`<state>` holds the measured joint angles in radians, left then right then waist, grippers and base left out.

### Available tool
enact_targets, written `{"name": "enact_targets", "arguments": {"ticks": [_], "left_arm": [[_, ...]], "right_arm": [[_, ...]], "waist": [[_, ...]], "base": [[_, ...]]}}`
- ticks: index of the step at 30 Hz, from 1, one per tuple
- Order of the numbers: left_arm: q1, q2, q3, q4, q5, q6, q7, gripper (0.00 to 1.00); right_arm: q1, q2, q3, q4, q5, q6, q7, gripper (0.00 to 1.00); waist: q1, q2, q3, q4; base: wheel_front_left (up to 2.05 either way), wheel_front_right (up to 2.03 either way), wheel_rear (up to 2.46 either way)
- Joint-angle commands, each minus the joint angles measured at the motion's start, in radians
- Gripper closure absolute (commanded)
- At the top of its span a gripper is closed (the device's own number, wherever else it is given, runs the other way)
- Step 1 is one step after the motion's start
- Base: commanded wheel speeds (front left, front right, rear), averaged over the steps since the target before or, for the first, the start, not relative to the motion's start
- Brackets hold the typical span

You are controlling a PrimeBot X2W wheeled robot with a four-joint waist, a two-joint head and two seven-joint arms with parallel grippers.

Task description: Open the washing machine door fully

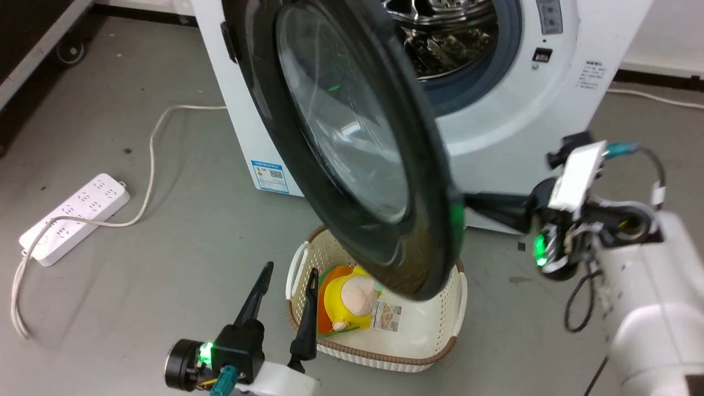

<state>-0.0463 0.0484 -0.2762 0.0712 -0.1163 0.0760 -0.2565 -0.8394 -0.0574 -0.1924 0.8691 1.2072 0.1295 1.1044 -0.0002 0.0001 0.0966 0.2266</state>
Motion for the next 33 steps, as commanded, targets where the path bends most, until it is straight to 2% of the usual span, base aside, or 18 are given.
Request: {"name": "enact_targets", "arguments": {"ticks": [1,7,11,15,21,22,23,24,25,29,33], "left_arm": [[0.017,0.002,-0.003,0.006,-0.004,-0.006,-0.005,0.00],[0.040,0.002,-0.008,0.012,-0.011,-0.013,-0.005,0.00],[0.052,0.002,-0.010,0.016,-0.015,-0.014,-0.005,0.00],[0.061,0.002,0.002,0.015,-0.015,-0.008,-0.005,0.00],[0.071,0.002,0.028,0.008,-0.015,-0.012,-0.005,0.00],[0.073,0.002,0.034,0.009,-0.014,-0.014,-0.005,0.00],[0.075,0.002,0.040,0.009,-0.012,-0.015,-0.005,0.00],[0.077,0.002,0.046,0.009,-0.011,-0.015,-0.005,0.00],[0.083,0.002,0.068,0.008,-0.006,-0.019,-0.005,0.00],[0.088,0.002,0.099,0.007,-0.002,-0.027,-0.005,0.00],[0.097,0.007,0.126,0.003,0.006,-0.038,-0.005,0.00]], "right_arm": [[0.049,0.007,0.071,-0.020,0.065,0.001,-0.019,1.00],[0.162,0.007,0.359,-0.108,0.289,0.001,-0.128,1.00],[0.199,0.007,0.499,-0.142,0.382,0.001,-0.209,1.00],[0.200,0.007,0.570,-0.137,0.433,0.001,-0.273,1.00],[0.188,-0.001,0.587,-0.126,0.426,0.001,-0.348,1.00],[0.189,-0.013,0.586,-0.134,0.409,0.001,-0.375,0.64],[0.193,-0.026,0.585,-0.143,0.396,0.001,-0.395,0.00],[0.198,-0.042,0.584,-0.159,0.378,0.001,-0.421,0.00],[0.218,-0.127,0.595,-0.268,0.241,0.001,-0.585,0.00],[0.302,-0.239,0.615,-0.439,0.038,0.001,-0.843,0.00],[0.374,-0.356,0.628,-0.541,-0.193,0.001,-1.073,0.00]], "waist": [[0.0002,-0.0001,-0.013,0.011],[0.0002,-0.0001,-0.023,0.037],[0.0002,-0.0001,-0.030,0.058],[0.0002,-0.0001,-0.034,0.070],[0.0002,-0.0001,-0.048,0.064],[0.0002,-0.0001,-0.052,0.059],[0.0002,-0.0001,-0.057,0.054],[0.0002,-0.0001,-0.063,0.046],[0.0002,-0.0001,-0.077,0.021],[0.0002,-0.0001,-0.104,-0.015],[0.0002,-0.0001,-0.124,-0.057]], "base": [[0.00,0.00,0.00],[0.00,0.00,0.00],[0.00,0.00,0.00],[0.00,0.00,0.00],[0.00,0.00,0.00],[0.00,0.00,0.00],[0.00,0.00,0.00],[0.00,0.00,0.00],[0.00,0.00,0.00],[0.00,0.00,0.00],[0.00,0.00,0.00]]}}
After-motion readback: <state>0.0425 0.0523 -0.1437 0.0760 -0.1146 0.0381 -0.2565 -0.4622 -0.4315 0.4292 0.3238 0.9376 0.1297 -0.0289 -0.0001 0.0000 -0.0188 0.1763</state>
